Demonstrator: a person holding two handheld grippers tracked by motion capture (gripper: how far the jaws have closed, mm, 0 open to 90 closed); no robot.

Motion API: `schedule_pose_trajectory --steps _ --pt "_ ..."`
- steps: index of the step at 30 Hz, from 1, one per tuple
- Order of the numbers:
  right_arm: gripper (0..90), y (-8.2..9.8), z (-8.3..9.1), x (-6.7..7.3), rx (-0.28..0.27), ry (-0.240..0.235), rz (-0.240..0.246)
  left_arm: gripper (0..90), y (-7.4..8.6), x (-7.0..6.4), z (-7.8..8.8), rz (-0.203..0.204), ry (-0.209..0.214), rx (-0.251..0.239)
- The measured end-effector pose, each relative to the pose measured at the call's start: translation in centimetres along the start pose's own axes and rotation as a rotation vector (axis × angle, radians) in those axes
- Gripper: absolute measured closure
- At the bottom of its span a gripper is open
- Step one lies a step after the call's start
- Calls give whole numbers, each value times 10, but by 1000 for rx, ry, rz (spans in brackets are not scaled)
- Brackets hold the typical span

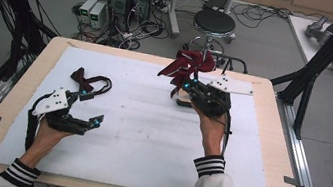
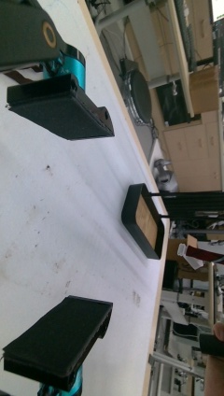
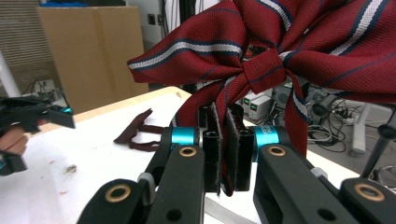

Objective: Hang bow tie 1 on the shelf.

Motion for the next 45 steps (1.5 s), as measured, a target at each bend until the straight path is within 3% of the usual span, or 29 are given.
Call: schedule_pose_trajectory --steps 9,18,25,45 --pt "864 -9 -11 -17 -12 48 -1 143 6 0 0 -2 -10 -33" --pt "864 -14 -28 -28 -14 49 -7 143 17 5 0 13 -34 -30" --pt "864 -16 -40 -36 -15 71 5 144 22 8 1 29 -29 -22" --pt "864 5 -64 -66 30 122 -33 144 30 12 6 41 -62 -52"
Point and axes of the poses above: each handheld gripper's, and its own axes: z roughly backward along the jaws, y roughly out of its underside, x roughly to its left, the point moved 9 cm from there along -z, roughly forward along the jaws, and after that the axes turned 8 degrees about -y, right-handed, at the moved point
